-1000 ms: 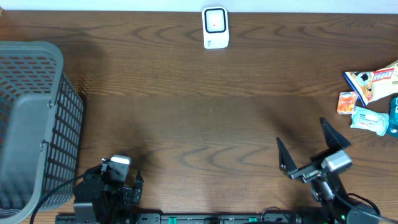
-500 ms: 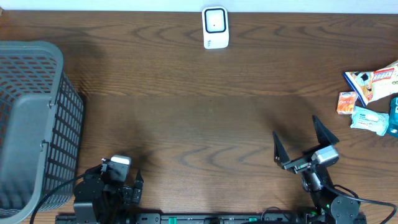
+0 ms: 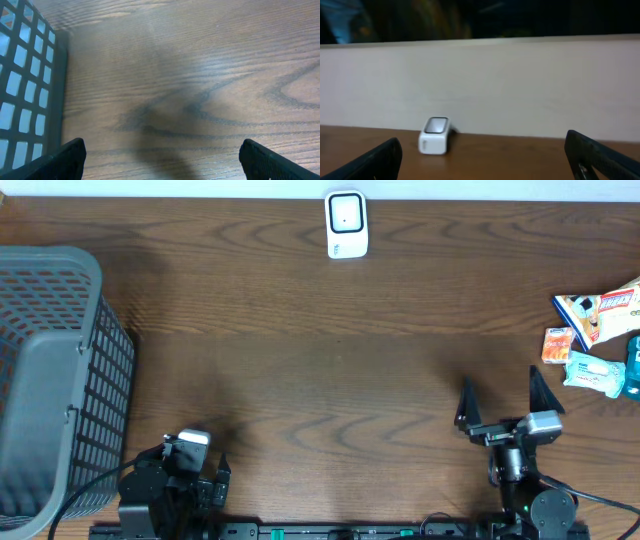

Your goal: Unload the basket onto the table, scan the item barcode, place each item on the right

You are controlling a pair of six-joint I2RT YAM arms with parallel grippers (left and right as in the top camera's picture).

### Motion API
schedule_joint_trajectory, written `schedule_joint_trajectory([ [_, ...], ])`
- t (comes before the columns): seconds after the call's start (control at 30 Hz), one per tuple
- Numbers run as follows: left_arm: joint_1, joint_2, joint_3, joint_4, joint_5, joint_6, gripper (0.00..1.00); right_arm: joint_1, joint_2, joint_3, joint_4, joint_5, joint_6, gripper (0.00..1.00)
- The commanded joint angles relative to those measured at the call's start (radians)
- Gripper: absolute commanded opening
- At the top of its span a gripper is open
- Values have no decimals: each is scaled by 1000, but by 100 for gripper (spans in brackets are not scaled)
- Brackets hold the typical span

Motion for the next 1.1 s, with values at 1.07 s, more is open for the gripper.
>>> schedule_joint_trajectory([
  [1.07,5,-1,-2,-2,-5,-13,98,16,-7,-3,-355,239,-11,99],
])
